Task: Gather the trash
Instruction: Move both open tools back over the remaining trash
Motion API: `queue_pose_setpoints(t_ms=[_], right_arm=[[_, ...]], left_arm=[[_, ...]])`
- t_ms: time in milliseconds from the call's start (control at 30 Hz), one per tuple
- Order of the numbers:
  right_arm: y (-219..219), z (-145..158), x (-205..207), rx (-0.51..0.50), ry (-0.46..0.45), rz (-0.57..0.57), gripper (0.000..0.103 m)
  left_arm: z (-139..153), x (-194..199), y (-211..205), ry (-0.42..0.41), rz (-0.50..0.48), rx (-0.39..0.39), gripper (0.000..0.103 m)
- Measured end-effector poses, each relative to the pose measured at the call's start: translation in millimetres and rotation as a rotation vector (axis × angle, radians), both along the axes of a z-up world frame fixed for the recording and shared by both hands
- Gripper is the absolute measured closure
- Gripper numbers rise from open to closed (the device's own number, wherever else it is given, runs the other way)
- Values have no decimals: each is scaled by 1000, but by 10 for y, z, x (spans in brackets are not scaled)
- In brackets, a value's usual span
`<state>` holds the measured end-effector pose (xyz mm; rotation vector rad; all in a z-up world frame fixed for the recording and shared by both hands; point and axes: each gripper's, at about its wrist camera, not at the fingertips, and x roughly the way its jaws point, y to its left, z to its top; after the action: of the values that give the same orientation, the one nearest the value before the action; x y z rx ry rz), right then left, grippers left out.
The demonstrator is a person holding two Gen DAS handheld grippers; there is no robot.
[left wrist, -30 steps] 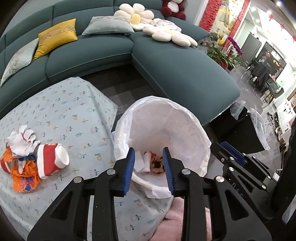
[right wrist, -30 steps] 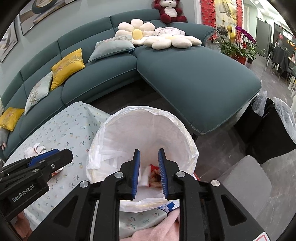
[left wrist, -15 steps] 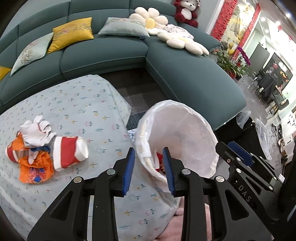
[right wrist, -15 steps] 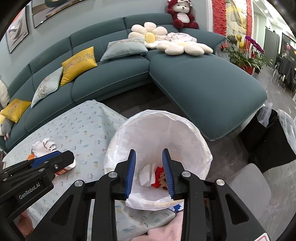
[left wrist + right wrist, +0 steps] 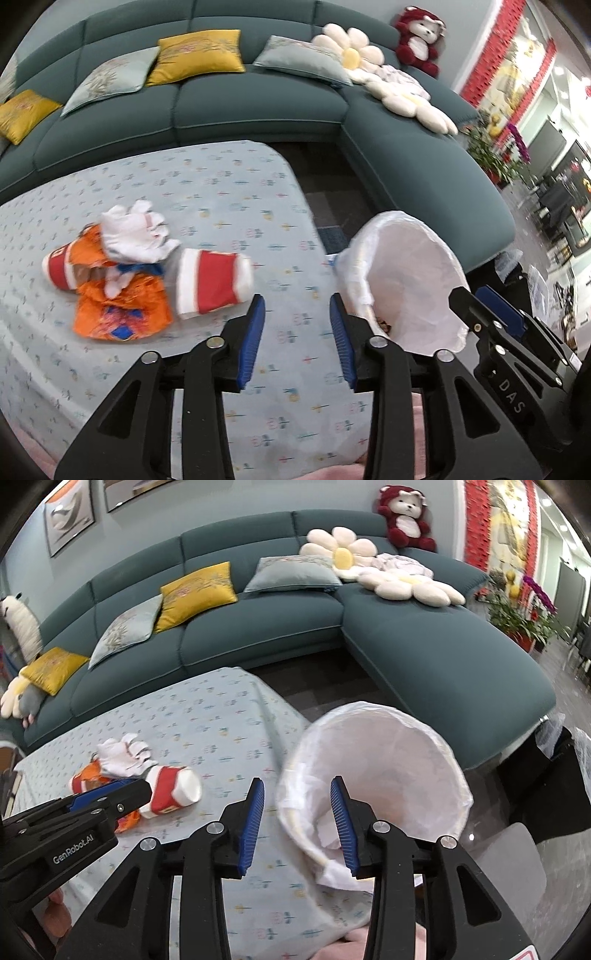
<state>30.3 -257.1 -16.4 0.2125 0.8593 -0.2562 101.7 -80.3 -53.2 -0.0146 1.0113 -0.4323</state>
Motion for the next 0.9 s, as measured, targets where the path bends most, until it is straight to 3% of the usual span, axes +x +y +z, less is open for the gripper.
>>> queue_pose_setpoints(t_ms=[400,600,900], right_arm=[[647,-3,147,-13,19,107,66],[906,-59,204,-18,35,147,66],[1179,-215,390,-8,73,185,66]], left_arm=[[-86,46,798,18,132,-4,65],[-144,70,1165,28,197,-5,58],[-336,150,1660,69,282,2,57]])
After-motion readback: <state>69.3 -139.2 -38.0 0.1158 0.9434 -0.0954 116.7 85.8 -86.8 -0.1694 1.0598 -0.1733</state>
